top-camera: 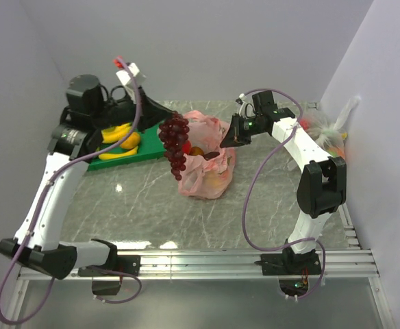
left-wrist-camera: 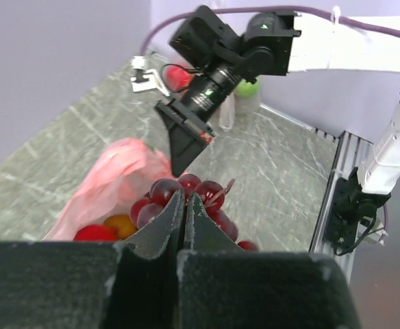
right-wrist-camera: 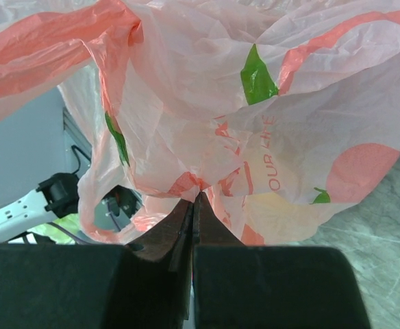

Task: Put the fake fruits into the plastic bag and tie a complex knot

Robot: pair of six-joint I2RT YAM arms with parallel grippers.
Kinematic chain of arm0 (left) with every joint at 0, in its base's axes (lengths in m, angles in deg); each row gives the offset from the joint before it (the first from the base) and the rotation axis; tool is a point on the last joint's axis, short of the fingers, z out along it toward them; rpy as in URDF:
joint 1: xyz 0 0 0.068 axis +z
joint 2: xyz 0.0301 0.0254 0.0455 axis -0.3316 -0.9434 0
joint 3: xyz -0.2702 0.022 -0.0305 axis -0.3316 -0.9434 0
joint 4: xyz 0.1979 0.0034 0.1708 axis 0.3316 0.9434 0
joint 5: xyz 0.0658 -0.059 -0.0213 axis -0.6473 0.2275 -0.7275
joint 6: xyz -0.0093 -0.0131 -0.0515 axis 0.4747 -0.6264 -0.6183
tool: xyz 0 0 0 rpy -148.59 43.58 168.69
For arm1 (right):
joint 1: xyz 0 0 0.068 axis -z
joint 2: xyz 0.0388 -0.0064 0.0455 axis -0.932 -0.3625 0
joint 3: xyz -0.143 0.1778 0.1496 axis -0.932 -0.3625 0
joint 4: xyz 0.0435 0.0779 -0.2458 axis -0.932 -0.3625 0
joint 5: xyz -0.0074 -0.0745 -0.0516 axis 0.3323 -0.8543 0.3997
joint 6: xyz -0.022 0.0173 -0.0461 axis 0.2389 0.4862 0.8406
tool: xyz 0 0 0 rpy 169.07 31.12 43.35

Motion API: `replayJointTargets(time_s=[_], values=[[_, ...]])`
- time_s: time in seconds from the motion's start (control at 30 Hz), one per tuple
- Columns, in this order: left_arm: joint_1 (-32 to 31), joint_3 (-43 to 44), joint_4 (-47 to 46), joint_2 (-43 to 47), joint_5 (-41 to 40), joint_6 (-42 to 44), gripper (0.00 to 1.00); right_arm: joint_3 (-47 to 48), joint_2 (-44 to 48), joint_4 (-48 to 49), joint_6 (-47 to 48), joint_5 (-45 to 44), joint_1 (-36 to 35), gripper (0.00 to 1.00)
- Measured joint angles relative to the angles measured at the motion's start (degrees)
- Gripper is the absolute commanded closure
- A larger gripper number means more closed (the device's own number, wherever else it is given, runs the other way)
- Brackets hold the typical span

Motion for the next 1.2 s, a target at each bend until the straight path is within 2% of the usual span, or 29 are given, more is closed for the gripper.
replayJointTargets(time_s=[0.27,0.47,0.67,0.8,0.93,1.07,1.2], values=[[-9.1,-2.4,-7.3,-6.2,-6.3,4.3,1.0,-0.1,0.0,0.3,-0.2,1.9,0.0,1.0],[-9.7,-4.9,-11.2,-10.8,-8.7,9.3,1.0,-0.1,0.0,0.3,-0.2,3.1,0.0,1.0],[-10.9,-15.3,-12.9,-11.4,-9.2,14.6,0.99,-1.1,0.0,0.5,-0.4,5.4,0.0,1.0],[-12.1,-19.3,-12.9,-11.8,-10.6,18.4,0.99,-2.1,0.0,0.7,-1.1,7.4,0.0,1.0],[-13.1,-19.3,-13.8,-13.2,-13.1,20.2,1.0,-4.3,0.2,1.6,-1.7,9.4,0.0,1.0],[-13.4,-14.5,-13.9,-17.9,-14.7,19.8,0.99,-7.4,1.1,2.0,-2.0,11.3,-0.3,1.0],[-13.3,-12.3,-13.7,-19.8,-13.8,19.3,1.0,-12.9,6.1,4.8,-4.6,13.8,-0.5,1.0]])
